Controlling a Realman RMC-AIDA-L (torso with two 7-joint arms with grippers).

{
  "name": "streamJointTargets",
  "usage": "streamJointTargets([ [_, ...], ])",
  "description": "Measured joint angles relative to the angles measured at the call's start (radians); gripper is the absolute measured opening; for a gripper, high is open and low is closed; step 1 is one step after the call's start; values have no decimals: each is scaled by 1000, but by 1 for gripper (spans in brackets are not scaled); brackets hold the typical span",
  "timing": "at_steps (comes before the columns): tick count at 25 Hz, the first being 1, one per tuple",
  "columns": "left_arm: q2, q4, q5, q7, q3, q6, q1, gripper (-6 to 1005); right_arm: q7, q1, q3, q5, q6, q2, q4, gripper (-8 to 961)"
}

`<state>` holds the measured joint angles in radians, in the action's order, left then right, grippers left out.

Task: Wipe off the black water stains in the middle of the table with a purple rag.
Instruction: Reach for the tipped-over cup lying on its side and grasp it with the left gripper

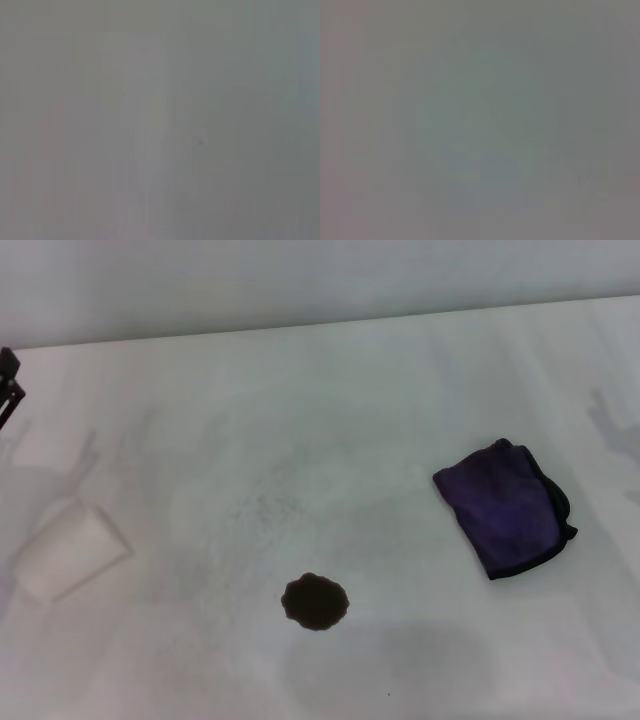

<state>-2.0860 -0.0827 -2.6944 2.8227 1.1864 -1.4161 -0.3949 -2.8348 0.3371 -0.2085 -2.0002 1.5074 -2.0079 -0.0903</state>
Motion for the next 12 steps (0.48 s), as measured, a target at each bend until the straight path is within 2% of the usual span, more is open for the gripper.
streamJointTargets([
  [3, 4, 1, -1, -41, -2, -5, 5, 891, 0, 0, 0, 0, -12, 0, -6, 874],
  [8, 31, -29, 66, -188, 2, 54, 13, 891, 0, -3, 0, 0, -33, 0, -5, 874],
  [12, 57, -174, 221, -337, 3, 159, 67, 890, 1, -3, -1, 1, -51, 0, -3, 873],
])
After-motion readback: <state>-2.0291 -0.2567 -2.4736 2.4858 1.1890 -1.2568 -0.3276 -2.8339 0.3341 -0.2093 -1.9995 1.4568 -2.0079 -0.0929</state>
